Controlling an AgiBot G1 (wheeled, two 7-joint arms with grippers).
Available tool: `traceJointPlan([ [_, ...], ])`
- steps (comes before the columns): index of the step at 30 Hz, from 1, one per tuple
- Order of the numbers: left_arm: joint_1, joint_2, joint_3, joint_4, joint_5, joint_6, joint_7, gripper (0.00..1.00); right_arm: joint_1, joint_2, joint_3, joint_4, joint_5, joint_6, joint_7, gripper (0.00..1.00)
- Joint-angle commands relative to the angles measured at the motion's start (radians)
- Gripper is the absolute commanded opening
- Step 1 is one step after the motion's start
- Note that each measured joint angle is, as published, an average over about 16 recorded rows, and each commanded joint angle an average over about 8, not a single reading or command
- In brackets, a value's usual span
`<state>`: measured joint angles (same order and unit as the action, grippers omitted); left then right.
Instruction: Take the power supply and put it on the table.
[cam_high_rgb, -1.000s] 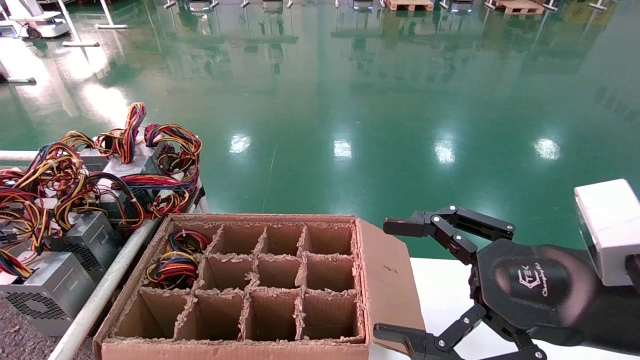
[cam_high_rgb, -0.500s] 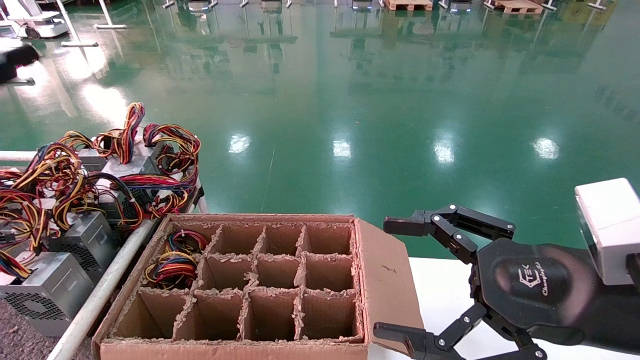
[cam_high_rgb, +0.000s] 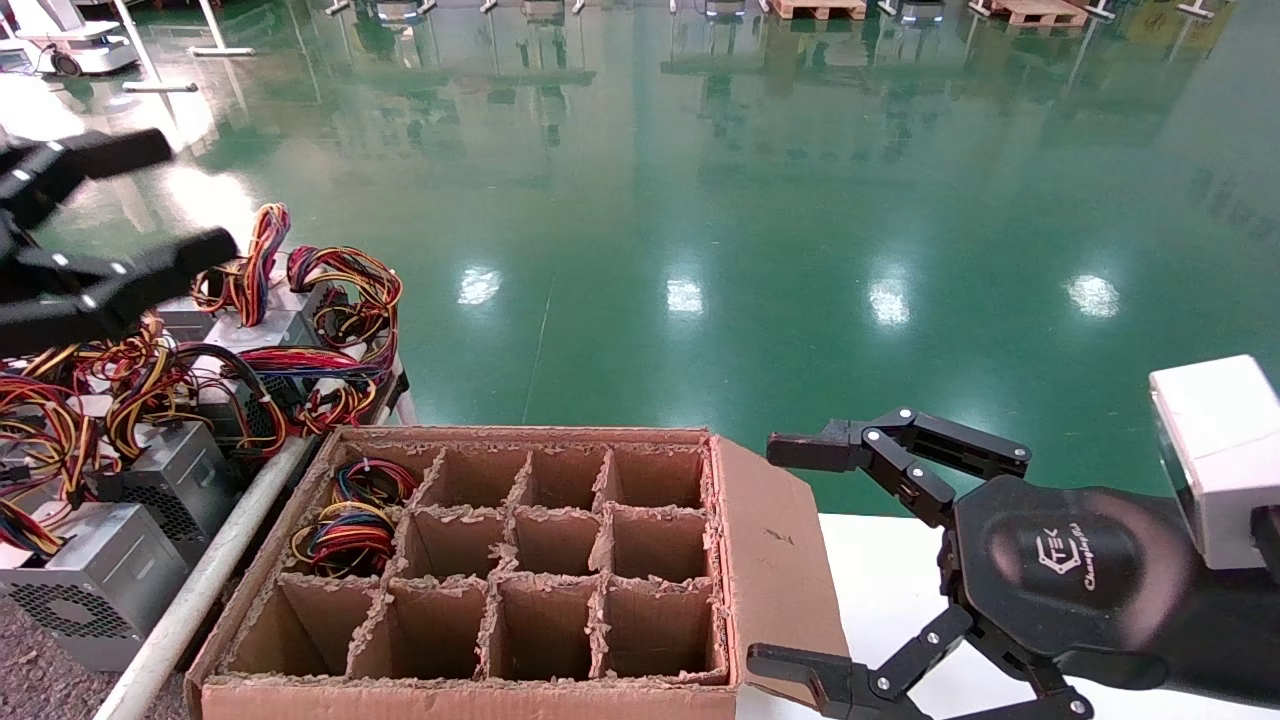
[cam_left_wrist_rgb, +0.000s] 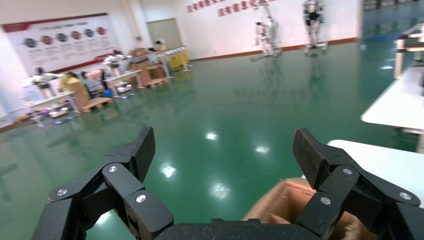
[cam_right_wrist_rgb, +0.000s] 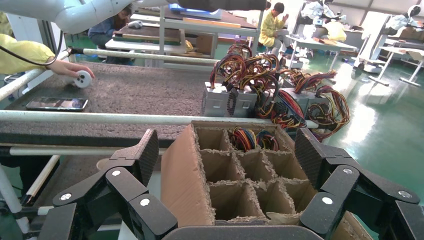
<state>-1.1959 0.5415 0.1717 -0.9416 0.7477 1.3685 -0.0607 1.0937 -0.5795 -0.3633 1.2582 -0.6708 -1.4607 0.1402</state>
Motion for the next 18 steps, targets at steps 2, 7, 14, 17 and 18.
traceJointPlan([
  [2,0.01,0.006,0.009,-0.029,-0.001,0.011,-0.011,1.0,0.0,0.0,0.0,0.0,0.0,0.0,0.0,1.0],
  [7,0.028,0.016,0.025,-0.078,-0.004,0.029,-0.029,1.0,0.0,0.0,0.0,0.0,0.0,0.0,0.0,1.0],
  [14,0.052,0.03,0.046,-0.146,-0.007,0.054,-0.054,1.0,0.0,0.0,0.0,0.0,0.0,0.0,0.0,1.0],
  [17,0.062,0.036,0.055,-0.175,-0.009,0.065,-0.065,1.0,0.0,0.0,0.0,0.0,0.0,0.0,0.0,1.0],
  [18,0.066,0.038,0.058,-0.185,-0.009,0.069,-0.069,1.0,0.0,0.0,0.0,0.0,0.0,0.0,0.0,1.0],
])
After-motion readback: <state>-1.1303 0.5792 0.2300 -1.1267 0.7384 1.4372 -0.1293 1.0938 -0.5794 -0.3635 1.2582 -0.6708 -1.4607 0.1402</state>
